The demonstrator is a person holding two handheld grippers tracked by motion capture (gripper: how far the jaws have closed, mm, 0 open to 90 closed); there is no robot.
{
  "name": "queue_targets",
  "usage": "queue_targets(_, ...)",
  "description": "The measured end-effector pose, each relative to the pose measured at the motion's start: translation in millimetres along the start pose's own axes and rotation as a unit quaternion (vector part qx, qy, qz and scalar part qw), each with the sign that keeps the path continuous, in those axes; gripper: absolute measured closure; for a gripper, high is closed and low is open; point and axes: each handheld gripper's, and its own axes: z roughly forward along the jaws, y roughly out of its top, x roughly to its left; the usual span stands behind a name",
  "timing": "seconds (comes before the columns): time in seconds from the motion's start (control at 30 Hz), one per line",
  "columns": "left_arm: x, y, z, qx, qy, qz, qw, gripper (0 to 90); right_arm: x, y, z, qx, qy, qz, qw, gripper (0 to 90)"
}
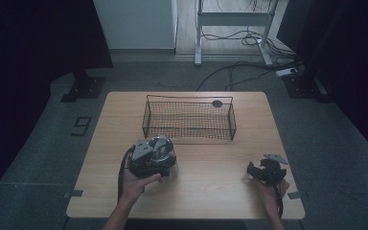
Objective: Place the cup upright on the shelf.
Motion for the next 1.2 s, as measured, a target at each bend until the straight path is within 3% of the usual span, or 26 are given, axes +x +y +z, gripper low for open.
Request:
queue_targets(0.47, 12.1, 21.9, 2.0, -0.008, 0.019, -0.008, 0.9998, 2.8, 0.0, 0.0, -0.1, 0.000, 0.000, 0.000, 1.0000, 12.6)
queue_targets(1.2, 27.8, 43.7, 14.9, -0.008, 0.037, -0.019, 0.9991, 2.9, 0.1, -0.1, -0.1, -0.001, 0.000, 0.000, 1.0000, 12.9)
